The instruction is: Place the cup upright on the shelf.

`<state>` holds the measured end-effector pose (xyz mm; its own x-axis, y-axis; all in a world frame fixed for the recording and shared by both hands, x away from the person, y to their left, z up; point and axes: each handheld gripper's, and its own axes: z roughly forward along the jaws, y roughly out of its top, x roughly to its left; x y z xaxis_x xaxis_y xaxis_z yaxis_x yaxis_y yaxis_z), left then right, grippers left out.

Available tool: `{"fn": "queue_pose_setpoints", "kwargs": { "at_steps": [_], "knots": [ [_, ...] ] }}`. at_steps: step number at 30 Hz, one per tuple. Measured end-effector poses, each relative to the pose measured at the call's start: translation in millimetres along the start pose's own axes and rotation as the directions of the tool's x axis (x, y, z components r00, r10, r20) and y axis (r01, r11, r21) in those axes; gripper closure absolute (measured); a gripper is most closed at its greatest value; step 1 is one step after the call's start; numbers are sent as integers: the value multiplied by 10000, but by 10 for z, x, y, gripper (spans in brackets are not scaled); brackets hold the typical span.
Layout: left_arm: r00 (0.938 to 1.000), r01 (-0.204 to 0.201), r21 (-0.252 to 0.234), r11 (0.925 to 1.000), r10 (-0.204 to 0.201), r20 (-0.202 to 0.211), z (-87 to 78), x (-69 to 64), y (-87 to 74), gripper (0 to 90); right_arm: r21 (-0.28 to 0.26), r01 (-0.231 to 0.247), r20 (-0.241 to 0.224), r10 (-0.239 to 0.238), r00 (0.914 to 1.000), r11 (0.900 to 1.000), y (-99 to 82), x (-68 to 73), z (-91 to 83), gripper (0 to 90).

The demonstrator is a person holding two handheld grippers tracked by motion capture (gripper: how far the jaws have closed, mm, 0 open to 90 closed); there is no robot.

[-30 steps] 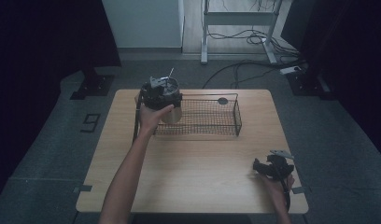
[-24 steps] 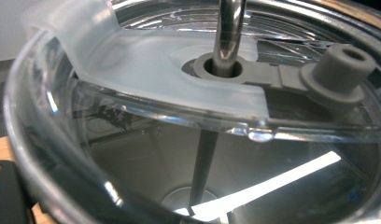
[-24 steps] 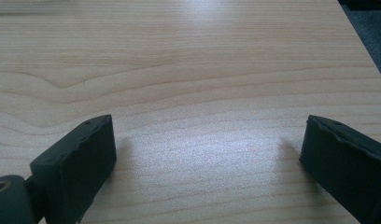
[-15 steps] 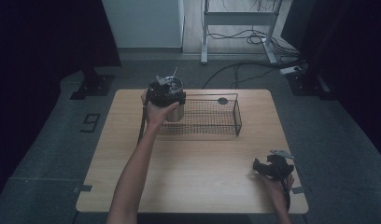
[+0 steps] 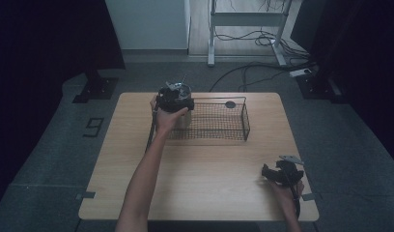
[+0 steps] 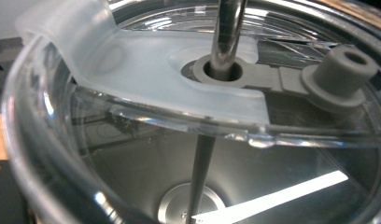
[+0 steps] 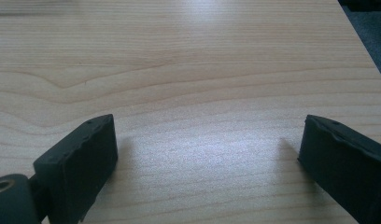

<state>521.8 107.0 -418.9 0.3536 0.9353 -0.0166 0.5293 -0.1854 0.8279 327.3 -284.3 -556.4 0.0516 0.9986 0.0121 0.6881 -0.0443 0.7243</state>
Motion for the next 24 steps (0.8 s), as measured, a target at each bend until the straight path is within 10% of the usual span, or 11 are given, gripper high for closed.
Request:
{"fn": "queue_pose_setpoints", "kwargs": {
  "at_steps": [24],
  "knots": [
    [9995, 257, 556, 9981, -245, -220, 237, 64, -322, 38, -4, 21, -2, -21, 10000, 10000, 0, -1, -2, 48]
  ]
}}
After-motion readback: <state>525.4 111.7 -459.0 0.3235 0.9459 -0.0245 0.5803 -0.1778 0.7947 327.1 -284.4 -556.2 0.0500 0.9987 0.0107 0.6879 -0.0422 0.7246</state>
